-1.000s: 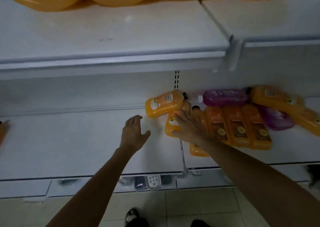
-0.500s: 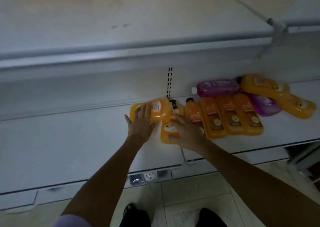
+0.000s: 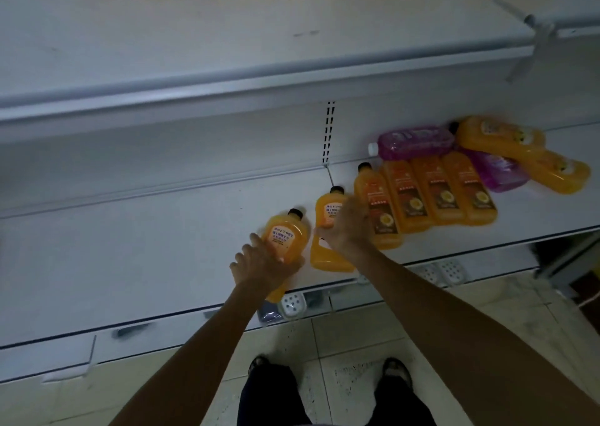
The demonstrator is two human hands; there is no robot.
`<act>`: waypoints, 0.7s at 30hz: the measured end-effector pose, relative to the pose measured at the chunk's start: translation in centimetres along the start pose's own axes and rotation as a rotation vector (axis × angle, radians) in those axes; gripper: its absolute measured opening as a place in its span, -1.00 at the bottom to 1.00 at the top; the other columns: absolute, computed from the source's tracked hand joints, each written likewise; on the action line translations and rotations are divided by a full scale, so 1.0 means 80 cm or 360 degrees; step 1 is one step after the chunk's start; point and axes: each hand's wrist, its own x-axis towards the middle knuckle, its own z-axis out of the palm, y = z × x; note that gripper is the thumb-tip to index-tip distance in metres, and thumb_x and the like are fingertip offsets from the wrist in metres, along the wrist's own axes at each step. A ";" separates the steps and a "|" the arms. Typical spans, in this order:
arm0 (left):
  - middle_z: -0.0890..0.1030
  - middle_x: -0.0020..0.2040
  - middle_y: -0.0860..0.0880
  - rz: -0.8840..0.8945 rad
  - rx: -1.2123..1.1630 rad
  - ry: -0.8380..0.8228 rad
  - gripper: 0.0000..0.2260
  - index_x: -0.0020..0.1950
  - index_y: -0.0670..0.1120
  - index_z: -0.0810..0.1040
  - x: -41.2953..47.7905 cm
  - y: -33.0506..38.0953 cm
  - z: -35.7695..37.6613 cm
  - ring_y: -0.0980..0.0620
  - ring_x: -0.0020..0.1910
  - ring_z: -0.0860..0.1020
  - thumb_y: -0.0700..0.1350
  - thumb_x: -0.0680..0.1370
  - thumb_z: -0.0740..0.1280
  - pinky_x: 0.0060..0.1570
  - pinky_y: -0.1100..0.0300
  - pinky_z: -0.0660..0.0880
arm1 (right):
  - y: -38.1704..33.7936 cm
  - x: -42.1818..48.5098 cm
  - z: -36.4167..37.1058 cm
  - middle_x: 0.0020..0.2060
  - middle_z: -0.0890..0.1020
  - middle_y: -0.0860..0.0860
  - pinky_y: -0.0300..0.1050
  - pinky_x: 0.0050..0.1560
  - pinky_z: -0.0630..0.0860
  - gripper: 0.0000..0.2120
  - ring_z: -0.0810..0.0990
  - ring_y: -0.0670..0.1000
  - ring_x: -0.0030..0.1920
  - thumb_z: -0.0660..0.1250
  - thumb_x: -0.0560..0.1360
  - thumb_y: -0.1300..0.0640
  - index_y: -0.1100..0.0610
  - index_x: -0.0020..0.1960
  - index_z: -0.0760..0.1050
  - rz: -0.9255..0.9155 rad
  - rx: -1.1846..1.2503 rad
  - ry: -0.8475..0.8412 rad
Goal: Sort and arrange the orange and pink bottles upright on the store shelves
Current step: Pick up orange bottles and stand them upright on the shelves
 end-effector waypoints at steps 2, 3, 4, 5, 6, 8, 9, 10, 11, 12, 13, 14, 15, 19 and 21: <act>0.42 0.28 -0.14 -0.0055 -0.0071 -0.0070 -0.11 0.39 -0.12 0.16 -0.006 -0.008 0.000 -0.17 0.26 0.44 0.40 0.29 0.36 0.23 -0.08 0.40 | 0.001 -0.014 0.013 0.44 0.22 0.21 0.06 0.39 0.27 0.08 0.25 0.21 0.43 0.48 0.30 -0.21 0.25 0.51 -0.05 0.0102 0.0098 0.0020; 0.45 0.27 -0.14 -0.0072 -0.0128 -0.0100 -0.14 0.38 -0.12 0.18 -0.010 -0.013 0.000 -0.16 0.23 0.47 0.37 0.30 0.37 0.20 -0.08 0.43 | 0.002 -0.026 0.019 0.42 0.26 0.20 0.04 0.35 0.30 0.08 0.29 0.20 0.40 0.50 0.27 -0.22 0.24 0.51 -0.02 0.0164 0.0178 0.0001; 0.46 0.26 -0.14 -0.0078 -0.0166 -0.0127 -0.17 0.37 -0.12 0.19 -0.015 -0.018 -0.001 -0.17 0.21 0.49 0.34 0.32 0.39 0.17 -0.07 0.44 | 0.003 -0.040 0.026 0.38 0.32 0.17 0.03 0.30 0.33 0.06 0.35 0.18 0.36 0.51 0.25 -0.22 0.22 0.49 0.03 0.0219 0.0251 -0.0006; 0.46 0.26 -0.14 -0.0089 -0.0194 -0.0147 -0.18 0.37 -0.13 0.20 -0.019 -0.021 -0.004 -0.17 0.20 0.49 0.32 0.33 0.40 0.15 -0.06 0.44 | 0.003 -0.052 0.030 0.34 0.36 0.15 0.03 0.27 0.36 0.03 0.38 0.17 0.32 0.51 0.25 -0.23 0.20 0.47 0.07 0.0255 0.0297 -0.0005; 0.46 0.25 -0.14 -0.0109 -0.0224 -0.0165 -0.18 0.37 -0.14 0.20 -0.023 -0.026 -0.006 -0.17 0.19 0.49 0.31 0.33 0.41 0.14 -0.06 0.45 | 0.004 -0.060 0.034 0.33 0.36 0.15 0.05 0.26 0.36 0.02 0.38 0.17 0.31 0.50 0.26 -0.24 0.20 0.46 0.07 0.0276 0.0322 -0.0013; 0.45 0.26 -0.15 -0.0148 -0.0318 -0.0178 -0.18 0.37 -0.15 0.23 -0.033 -0.034 -0.013 -0.19 0.20 0.49 0.30 0.32 0.42 0.15 -0.06 0.44 | 0.007 -0.074 0.035 0.34 0.29 0.18 0.07 0.22 0.40 0.02 0.38 0.20 0.31 0.50 0.30 -0.18 0.19 0.48 -0.02 0.0273 0.0436 -0.0043; 0.46 0.26 -0.16 -0.0137 -0.0366 -0.0167 -0.20 0.37 -0.15 0.26 -0.040 -0.038 -0.017 -0.18 0.20 0.49 0.29 0.33 0.42 0.15 -0.06 0.45 | 0.010 -0.079 0.033 0.33 0.26 0.18 0.05 0.16 0.43 0.00 0.40 0.21 0.28 0.51 0.31 -0.12 0.18 0.48 -0.03 0.0230 0.0508 -0.0058; 0.49 0.25 -0.16 -0.0102 -0.0403 -0.0154 -0.24 0.35 -0.15 0.30 -0.049 -0.040 -0.022 -0.17 0.18 0.50 0.27 0.34 0.42 0.14 -0.03 0.46 | 0.014 -0.085 0.031 0.31 0.26 0.18 0.04 0.11 0.46 -0.02 0.43 0.21 0.25 0.52 0.31 -0.06 0.15 0.47 -0.02 0.0162 0.0563 -0.0065; 0.51 0.23 -0.16 -0.0050 -0.0434 -0.0138 -0.28 0.34 -0.15 0.34 -0.060 -0.041 -0.028 -0.16 0.16 0.51 0.25 0.36 0.42 0.10 0.01 0.46 | 0.019 -0.092 0.028 0.28 0.27 0.17 0.04 0.07 0.48 -0.05 0.45 0.21 0.22 0.54 0.29 -0.03 0.13 0.45 0.01 0.0091 0.0596 -0.0081; 0.53 0.21 -0.15 -0.0001 -0.0466 -0.0121 -0.33 0.32 -0.14 0.38 -0.073 -0.040 -0.034 -0.14 0.15 0.53 0.23 0.37 0.41 0.06 0.05 0.45 | 0.025 -0.102 0.024 0.26 0.28 0.15 0.04 0.06 0.50 -0.07 0.46 0.19 0.19 0.55 0.28 -0.02 0.12 0.43 0.05 0.0023 0.0629 -0.0093; 0.54 0.20 -0.15 0.0031 -0.0510 -0.0106 -0.36 0.31 -0.14 0.40 -0.088 -0.036 -0.039 -0.13 0.14 0.53 0.21 0.38 0.41 0.03 0.08 0.45 | 0.031 -0.115 0.018 0.23 0.30 0.13 0.03 0.05 0.51 -0.09 0.47 0.17 0.17 0.56 0.25 -0.03 0.10 0.41 0.10 -0.0034 0.0676 -0.0103; 0.54 0.21 -0.15 0.0044 -0.0574 -0.0088 -0.38 0.31 -0.14 0.40 -0.105 -0.029 -0.043 -0.13 0.15 0.53 0.20 0.39 0.41 0.03 0.09 0.45 | 0.037 -0.128 0.010 0.20 0.33 0.10 0.02 0.04 0.51 -0.11 0.48 0.14 0.14 0.57 0.23 -0.07 0.08 0.38 0.15 -0.0090 0.0739 -0.0104; 0.52 0.22 -0.16 0.0051 -0.0647 -0.0066 -0.37 0.31 -0.16 0.38 -0.123 -0.019 -0.046 -0.13 0.17 0.51 0.19 0.40 0.41 0.03 0.09 0.44 | 0.043 -0.142 -0.001 0.17 0.36 0.07 0.01 0.03 0.52 -0.12 0.50 0.09 0.11 0.58 0.18 -0.13 0.03 0.35 0.20 -0.0131 0.0819 -0.0096; 0.49 0.23 -0.14 0.0182 -0.0824 0.0014 -0.34 0.29 -0.16 0.30 -0.193 0.037 -0.047 -0.13 0.17 0.50 0.21 0.38 0.41 -0.02 0.11 0.44 | 0.089 -0.182 -0.058 0.10 0.54 0.00 -0.11 -0.06 0.57 -0.21 0.58 -0.01 0.04 0.58 0.12 -0.17 -0.06 0.27 0.35 -0.0260 0.1099 -0.0015; 0.48 0.25 -0.14 0.0236 -0.0908 0.0038 -0.33 0.30 -0.15 0.28 -0.231 0.064 -0.045 -0.13 0.17 0.50 0.21 0.38 0.41 0.02 0.08 0.46 | 0.117 -0.204 -0.105 0.02 0.55 -0.08 -0.32 -0.18 0.45 -0.37 0.56 -0.08 -0.03 0.59 0.22 -0.01 -0.01 0.19 0.38 -0.0301 0.1121 0.0027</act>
